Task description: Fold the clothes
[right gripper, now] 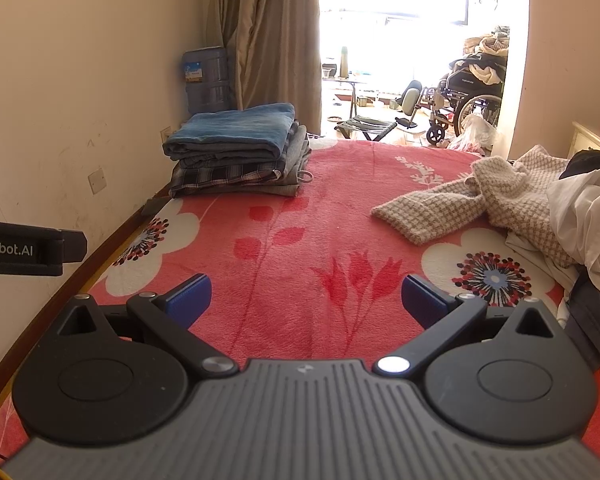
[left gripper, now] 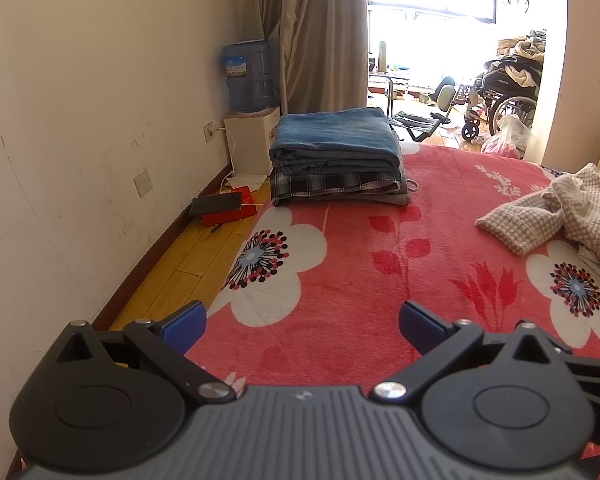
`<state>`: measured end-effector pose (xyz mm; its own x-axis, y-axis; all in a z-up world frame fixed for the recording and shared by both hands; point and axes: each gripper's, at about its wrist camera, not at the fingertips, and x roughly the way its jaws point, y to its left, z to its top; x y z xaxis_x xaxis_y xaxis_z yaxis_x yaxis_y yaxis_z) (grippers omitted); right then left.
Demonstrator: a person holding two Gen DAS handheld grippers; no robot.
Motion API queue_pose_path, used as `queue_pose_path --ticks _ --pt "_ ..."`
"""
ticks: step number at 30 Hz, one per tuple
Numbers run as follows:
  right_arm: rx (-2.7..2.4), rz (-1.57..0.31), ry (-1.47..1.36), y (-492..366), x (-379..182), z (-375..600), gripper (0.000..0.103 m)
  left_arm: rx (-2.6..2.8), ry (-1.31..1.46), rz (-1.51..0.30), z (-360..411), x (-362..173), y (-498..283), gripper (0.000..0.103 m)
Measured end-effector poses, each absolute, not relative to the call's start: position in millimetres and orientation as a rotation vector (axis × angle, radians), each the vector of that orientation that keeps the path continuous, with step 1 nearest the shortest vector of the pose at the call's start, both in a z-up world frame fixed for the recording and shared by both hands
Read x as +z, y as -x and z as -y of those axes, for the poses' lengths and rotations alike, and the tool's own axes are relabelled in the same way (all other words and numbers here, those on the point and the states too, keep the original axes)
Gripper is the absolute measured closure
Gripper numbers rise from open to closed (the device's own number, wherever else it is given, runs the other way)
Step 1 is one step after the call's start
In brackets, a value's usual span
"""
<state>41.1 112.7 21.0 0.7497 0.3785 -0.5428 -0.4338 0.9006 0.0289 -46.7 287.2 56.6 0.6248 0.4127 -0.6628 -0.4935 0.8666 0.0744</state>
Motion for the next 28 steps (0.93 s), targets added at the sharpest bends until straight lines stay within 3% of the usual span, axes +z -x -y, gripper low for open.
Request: queue_pose_path --ticks 28 --pt "0.447 -0.571 0.114 -38.9 21.0 -114.9 0.001 0.527 0.125 -0.735 -289.9 57.2 47.8 0.000"
